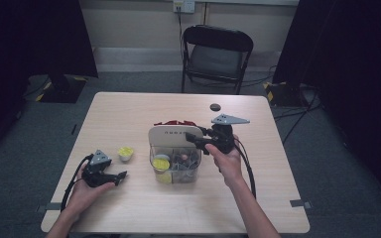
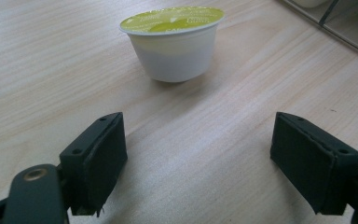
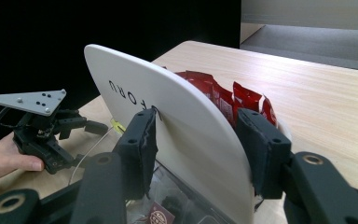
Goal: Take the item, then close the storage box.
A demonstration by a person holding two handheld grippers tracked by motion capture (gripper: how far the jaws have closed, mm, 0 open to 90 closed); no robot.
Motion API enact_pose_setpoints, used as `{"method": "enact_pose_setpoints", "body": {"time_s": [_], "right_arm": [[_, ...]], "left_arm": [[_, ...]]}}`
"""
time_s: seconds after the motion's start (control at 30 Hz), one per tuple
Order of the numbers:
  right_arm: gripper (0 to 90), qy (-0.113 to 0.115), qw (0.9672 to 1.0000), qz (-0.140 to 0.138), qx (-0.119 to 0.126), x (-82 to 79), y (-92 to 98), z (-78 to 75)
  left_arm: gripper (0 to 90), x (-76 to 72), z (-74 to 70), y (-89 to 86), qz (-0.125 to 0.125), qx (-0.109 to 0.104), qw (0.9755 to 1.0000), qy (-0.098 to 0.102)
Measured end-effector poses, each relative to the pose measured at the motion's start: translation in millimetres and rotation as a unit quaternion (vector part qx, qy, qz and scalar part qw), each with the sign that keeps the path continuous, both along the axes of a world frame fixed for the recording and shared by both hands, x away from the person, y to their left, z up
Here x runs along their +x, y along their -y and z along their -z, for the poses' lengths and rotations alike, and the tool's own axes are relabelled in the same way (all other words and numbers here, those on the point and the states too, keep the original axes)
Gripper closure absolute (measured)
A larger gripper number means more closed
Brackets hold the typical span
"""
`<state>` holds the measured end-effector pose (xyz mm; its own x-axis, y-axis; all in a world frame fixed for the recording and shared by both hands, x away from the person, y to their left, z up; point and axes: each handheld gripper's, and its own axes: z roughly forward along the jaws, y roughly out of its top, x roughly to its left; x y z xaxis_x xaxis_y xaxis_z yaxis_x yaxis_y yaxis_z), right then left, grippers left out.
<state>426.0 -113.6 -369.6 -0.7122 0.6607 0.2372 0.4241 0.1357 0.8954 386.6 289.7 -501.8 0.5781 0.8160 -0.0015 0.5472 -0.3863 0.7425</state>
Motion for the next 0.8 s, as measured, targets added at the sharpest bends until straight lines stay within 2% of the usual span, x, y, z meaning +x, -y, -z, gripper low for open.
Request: {"method": "enact_pose_setpoints", "body": {"time_s": [0.63,0.8], "right_arm": [[44.0,-0.01,0.9998,-0.018,0.004,-12.5,0.8,0.5],[41.8,-0.01,0.9996,-0.025,-0.005,-18.3,0.3,1.5]], "left_arm": [[17.8,0.2,0.1,-0.1,0.001,-0.001,1.0,0.0],[17.8,0.2,0.1,-0.1,0.001,-0.001,1.0,0.0]]}}
